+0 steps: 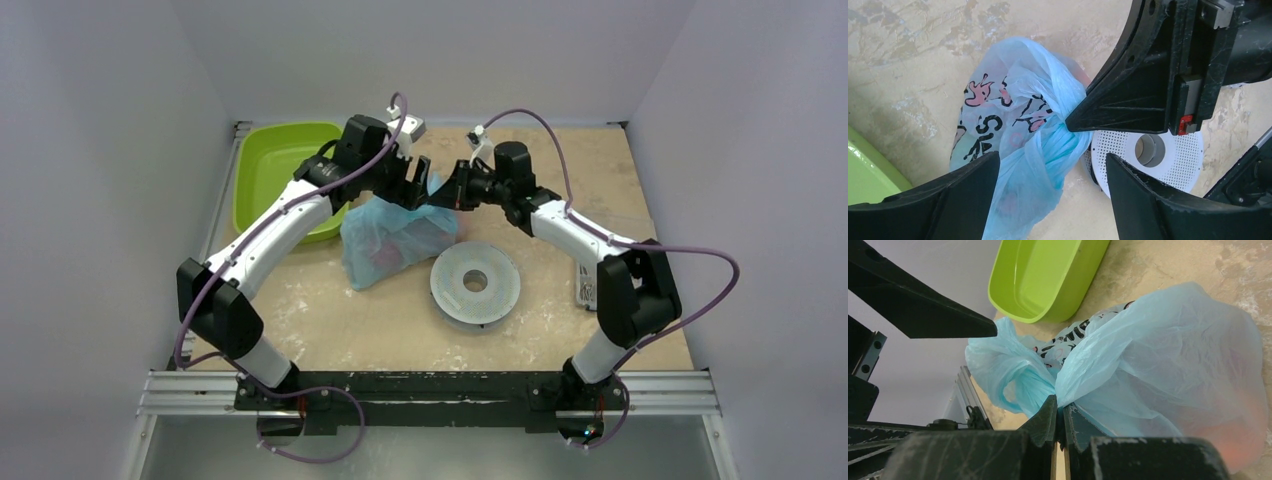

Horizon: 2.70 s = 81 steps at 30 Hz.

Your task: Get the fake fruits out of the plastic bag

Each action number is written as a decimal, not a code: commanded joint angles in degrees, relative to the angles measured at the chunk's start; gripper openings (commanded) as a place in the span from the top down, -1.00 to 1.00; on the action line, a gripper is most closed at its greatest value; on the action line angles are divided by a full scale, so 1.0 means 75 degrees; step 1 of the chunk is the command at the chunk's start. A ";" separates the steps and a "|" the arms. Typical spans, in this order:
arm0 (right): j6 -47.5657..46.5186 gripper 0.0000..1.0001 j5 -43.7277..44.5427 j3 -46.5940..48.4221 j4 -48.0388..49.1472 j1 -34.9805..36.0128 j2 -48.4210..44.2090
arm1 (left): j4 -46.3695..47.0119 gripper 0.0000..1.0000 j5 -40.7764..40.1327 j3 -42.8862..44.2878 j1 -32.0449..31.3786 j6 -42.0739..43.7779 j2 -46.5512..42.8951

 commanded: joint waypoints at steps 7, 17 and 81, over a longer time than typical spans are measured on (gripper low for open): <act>0.0204 1.00 -0.0466 -0.0365 0.0960 0.0030 -0.0543 | 0.0140 -0.25 -0.0316 -0.0205 -0.0046 -0.0308 0.0037; 0.0181 1.00 -0.0396 -0.0464 0.0988 0.0059 -0.0694 | 0.0241 0.15 -0.0295 -0.0348 -0.0048 -0.0534 0.0165; 0.0573 0.69 0.3125 -0.1906 0.0682 0.0942 -0.2848 | 0.0623 0.92 -0.1435 -0.3923 -0.0034 -0.2759 -0.4377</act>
